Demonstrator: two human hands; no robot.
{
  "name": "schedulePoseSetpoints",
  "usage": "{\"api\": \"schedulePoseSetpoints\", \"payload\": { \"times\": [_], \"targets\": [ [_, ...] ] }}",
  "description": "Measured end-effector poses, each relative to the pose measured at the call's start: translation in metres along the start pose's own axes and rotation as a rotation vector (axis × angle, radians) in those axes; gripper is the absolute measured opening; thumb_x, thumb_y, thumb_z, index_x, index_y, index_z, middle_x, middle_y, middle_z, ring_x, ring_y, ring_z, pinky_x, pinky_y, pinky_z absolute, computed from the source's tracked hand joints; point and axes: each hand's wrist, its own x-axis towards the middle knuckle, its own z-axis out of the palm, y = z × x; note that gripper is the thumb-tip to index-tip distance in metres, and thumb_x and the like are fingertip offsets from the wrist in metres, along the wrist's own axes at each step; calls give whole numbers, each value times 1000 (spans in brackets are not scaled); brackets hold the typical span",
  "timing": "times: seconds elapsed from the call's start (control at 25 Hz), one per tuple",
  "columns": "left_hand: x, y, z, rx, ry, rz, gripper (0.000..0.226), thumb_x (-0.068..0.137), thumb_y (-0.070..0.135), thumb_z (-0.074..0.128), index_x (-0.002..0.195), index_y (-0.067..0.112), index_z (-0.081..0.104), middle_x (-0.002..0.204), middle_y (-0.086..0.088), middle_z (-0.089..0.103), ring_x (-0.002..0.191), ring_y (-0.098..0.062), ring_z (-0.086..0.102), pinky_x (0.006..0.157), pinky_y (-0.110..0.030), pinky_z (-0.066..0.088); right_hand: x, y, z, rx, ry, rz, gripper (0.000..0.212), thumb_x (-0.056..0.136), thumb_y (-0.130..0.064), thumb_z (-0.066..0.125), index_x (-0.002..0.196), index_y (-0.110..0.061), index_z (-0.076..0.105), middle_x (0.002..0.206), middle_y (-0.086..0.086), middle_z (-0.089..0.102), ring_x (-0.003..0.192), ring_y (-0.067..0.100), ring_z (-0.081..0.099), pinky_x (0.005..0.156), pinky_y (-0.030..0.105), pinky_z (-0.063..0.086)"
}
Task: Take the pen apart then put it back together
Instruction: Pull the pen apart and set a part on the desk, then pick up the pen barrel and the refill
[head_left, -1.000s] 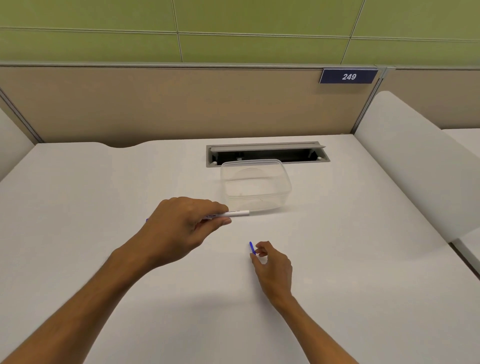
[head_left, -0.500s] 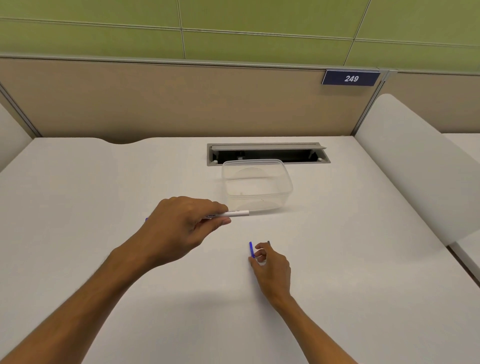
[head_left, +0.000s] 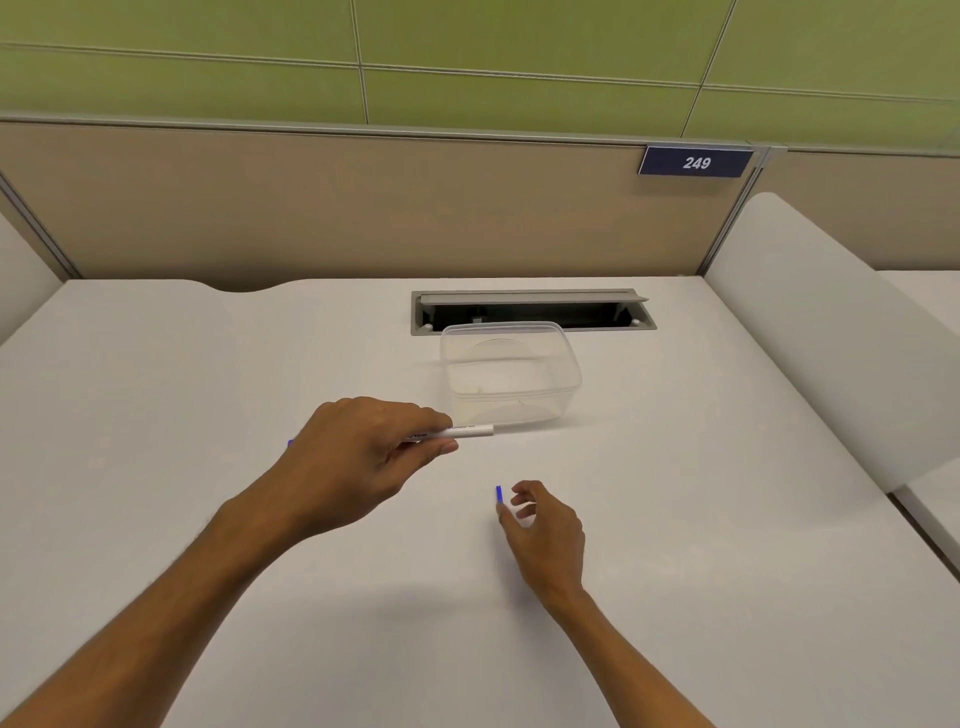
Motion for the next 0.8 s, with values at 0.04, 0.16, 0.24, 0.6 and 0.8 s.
{"api": "schedulePoseSetpoints", "payload": {
  "times": [0.04, 0.16, 0.24, 0.6, 0.8],
  "targets": [
    [-1, 0, 1, 3, -6, -3, 35, 91, 53, 41, 93, 31, 68, 63, 18, 56, 53, -5, 42, 46, -23, 34, 0, -2, -4, 21, 32, -7, 19, 86, -32, 70, 102, -26, 63, 85, -20, 64, 75, 3, 65, 70, 24, 53],
    [-2, 1, 6, 10, -22, -17, 35, 91, 54, 40, 91, 32, 68, 63, 16, 58, 53, -5, 44, 46, -23, 35, 0, -9, -18, 110, 123, -40, 11, 88, -26, 68, 98, -27, 65, 79, -23, 63, 69, -3, 63, 66, 22, 51],
    [-3, 2, 11, 6, -37, -42, 35, 92, 54, 39, 89, 32, 66, 62, 14, 56, 54, -4, 45, 47, -26, 37, 0, -12, -28, 195, 147, -87, 11, 88, -22, 68, 96, -29, 66, 79, -24, 65, 74, -2, 66, 62, 20, 48],
    [2, 26, 45, -70, -133, -163, 50, 85, 49, 25, 94, 24, 68, 73, 6, 67, 66, -14, 57, 62, -39, 50, 6, -44, -84, -61, 202, -875, 34, 89, -34, 68, 119, -16, 69, 113, -1, 73, 101, 13, 69, 77, 25, 59],
    [6, 27, 48, -45, -158, -216, 41, 86, 51, 32, 89, 29, 66, 70, 11, 60, 66, -11, 53, 58, -29, 43, 30, -33, -108, -221, 194, -1053, 16, 93, -27, 65, 100, -16, 74, 88, -3, 74, 73, 20, 66, 53, 32, 51]
  ]
}}
